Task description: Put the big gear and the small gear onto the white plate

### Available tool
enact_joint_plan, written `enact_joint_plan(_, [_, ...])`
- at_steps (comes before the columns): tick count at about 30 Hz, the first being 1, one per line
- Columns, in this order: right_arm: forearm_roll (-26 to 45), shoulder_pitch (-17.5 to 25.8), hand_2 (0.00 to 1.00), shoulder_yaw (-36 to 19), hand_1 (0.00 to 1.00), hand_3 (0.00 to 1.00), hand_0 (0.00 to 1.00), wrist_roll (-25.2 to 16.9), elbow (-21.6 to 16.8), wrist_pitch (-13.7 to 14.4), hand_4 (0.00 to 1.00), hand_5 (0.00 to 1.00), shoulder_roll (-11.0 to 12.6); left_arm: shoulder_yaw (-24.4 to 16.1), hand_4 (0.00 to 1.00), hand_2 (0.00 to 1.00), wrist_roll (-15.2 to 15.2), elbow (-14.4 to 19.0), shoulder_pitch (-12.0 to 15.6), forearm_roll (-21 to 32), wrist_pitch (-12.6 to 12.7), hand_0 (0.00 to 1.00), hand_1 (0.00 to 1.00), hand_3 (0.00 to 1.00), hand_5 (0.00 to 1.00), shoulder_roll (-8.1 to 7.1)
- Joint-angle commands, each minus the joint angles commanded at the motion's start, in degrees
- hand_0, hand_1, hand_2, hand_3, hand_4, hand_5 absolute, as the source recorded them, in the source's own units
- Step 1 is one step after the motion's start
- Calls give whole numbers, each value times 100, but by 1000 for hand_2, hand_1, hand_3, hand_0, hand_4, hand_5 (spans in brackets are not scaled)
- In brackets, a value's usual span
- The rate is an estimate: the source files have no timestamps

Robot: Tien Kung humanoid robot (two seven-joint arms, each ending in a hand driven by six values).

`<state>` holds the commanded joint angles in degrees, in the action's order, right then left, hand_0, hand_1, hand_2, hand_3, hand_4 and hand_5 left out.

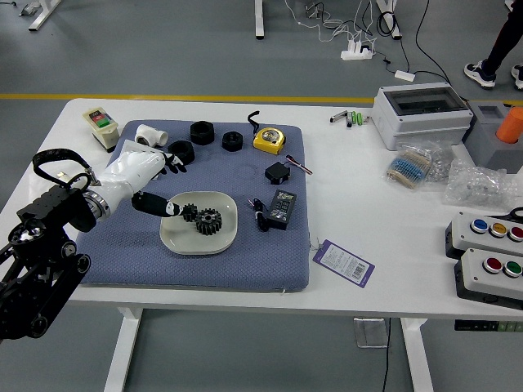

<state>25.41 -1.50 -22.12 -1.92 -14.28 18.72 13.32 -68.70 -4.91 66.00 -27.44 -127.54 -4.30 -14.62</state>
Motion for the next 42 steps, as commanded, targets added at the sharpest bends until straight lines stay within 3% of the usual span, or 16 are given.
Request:
enact_joint_plan(2, [4,-1,737,6,708,563,698,-1,1,-2,790,642,-1,-56,998,798,-36,-9,35,134,29,625,741,749,442,5])
enact_joint_plan(3, [4,-2,737,11,708,563,699,-1,1,-3,789,642,-1,-84,998,869,-57,-9,53,210,39,671,782,771,419,6])
enact_joint_plan(9, [3,-16,737,18,708,563,699,-9,2,-13,789,642,1,-474,998,869,-90,-64,294,1341,-118,671,782,771,419,75])
enact_joint_plan(10, [0,-16,737,12,708,562,697,-10,2,-16,789,644,2,-583,976,893,-77,-39,376,1601,-115,737,821,765,386,117])
enact_joint_plan(15, [-41,-15,737,-18,708,562,697,-6,-1,-24,789,644,-2,-1013,976,893,-122,134,722,2771,63,737,821,765,386,364])
enact_joint_plan(16, [-46,-12,736,-24,708,562,697,-5,-2,-25,789,643,-4,-1052,875,933,-139,154,763,3031,95,802,892,792,409,396])
enact_joint_plan(21, [-30,2,736,36,708,562,697,3,4,-33,789,643,-24,-1196,875,933,-88,112,990,4252,291,802,892,792,409,598])
enact_joint_plan(22, [-25,8,736,31,708,562,697,2,4,-33,790,643,-26,-1216,878,970,-86,121,1036,4476,318,850,925,836,496,625])
enact_joint_plan(27, [-36,30,736,29,708,562,697,3,2,-33,790,643,-29,-1366,878,970,-169,242,1213,5667,167,850,925,836,496,715])
enact_joint_plan(28, [-38,32,736,30,706,563,696,3,2,-33,789,642,-29,-1381,895,998,-172,257,1228,5928,131,871,954,900,606,724])
enact_joint_plan(30, [-43,41,736,34,706,563,696,3,3,-38,789,642,-31,-1424,895,998,-164,311,1271,6408,7,871,954,900,606,758])
enact_joint_plan(33, [-51,47,736,40,706,563,696,4,3,-43,789,642,-32,-1499,895,998,-148,384,1335,6817,-155,871,954,900,606,804])
enact_joint_plan(34, [-50,51,736,42,707,563,696,3,3,-43,789,642,-34,-1546,909,998,-131,412,1374,6913,-236,848,930,912,706,829])
enact_joint_plan(42, [-43,62,736,62,708,562,696,-11,0,-42,788,641,-40,-1797,915,955,29,565,1629,7028,-527,826,897,876,730,931])
